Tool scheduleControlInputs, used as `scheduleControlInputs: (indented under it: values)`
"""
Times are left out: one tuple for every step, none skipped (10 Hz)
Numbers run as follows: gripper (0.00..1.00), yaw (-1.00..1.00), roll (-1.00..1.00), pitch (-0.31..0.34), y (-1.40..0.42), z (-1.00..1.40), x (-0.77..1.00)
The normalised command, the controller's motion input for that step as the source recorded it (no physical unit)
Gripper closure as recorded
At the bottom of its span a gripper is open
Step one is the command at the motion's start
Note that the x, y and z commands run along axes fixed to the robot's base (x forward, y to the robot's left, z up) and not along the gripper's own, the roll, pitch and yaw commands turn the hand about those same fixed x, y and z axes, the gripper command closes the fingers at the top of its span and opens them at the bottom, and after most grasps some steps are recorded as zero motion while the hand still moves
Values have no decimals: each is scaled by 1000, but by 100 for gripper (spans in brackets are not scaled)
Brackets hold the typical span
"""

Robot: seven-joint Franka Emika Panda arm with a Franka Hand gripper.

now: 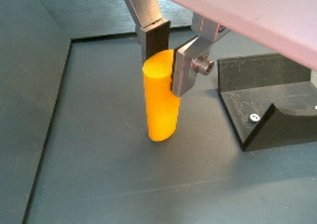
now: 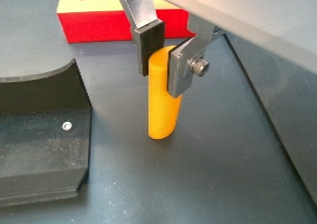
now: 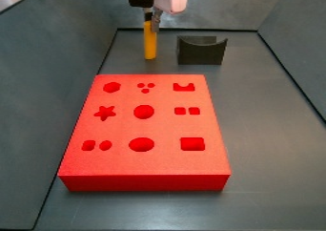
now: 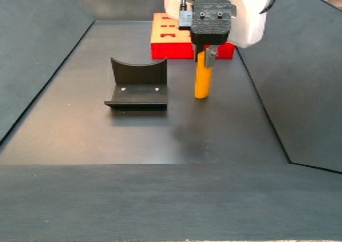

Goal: Pick up the oval object. Move up. Move to above the board. Insert the oval object.
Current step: Pick up the oval object, then move up, then move to above the board.

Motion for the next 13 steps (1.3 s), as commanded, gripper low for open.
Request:
scheduleControlInputs:
  values:
    - [100, 0, 0, 0, 0, 0, 0]
    - [100, 0, 0, 0, 0, 833, 0]
    - [100, 27, -7, 48, -6, 761, -97]
    - [100, 26, 0, 58, -1, 623, -101]
    - [100, 19, 12, 51, 2, 478, -71]
    - [100, 13, 23, 50, 3, 312, -47]
    - [100, -168, 26, 105, 377, 1000, 51]
    - [100, -162, 17, 116, 394, 1000, 62]
    - [100, -136, -14, 127, 348, 1000, 60]
    - [100, -110, -12, 120, 319, 1000, 59]
    - [100, -74, -3, 107, 278, 1000, 51]
    - [100, -54, 1, 94, 242, 976, 44]
    - [100, -47, -4, 93, 168, 804, 32]
